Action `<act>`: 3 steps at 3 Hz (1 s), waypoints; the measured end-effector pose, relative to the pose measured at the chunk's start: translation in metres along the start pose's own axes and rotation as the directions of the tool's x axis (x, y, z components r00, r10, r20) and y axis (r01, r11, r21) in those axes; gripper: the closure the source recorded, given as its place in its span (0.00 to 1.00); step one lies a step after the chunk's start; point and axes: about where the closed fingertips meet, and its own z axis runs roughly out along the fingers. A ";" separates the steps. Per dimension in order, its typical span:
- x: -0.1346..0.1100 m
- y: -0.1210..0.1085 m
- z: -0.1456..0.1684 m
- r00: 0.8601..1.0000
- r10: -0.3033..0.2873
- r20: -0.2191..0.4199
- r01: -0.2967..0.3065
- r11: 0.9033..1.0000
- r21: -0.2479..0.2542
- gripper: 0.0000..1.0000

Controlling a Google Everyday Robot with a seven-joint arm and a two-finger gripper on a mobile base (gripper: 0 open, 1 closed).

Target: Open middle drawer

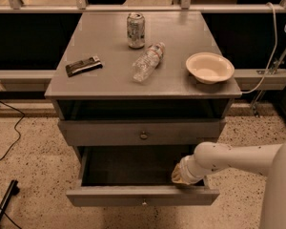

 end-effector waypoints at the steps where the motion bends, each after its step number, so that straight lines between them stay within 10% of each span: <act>1: 0.008 -0.005 0.014 1.000 0.023 -0.002 -0.023 1.000 -0.007 1.00; 3: 0.006 0.032 0.034 0.999 0.049 0.007 -0.047 0.987 -0.155 1.00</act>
Offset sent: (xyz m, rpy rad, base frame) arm -0.0110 0.0030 -0.0444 -0.0014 0.1625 0.0018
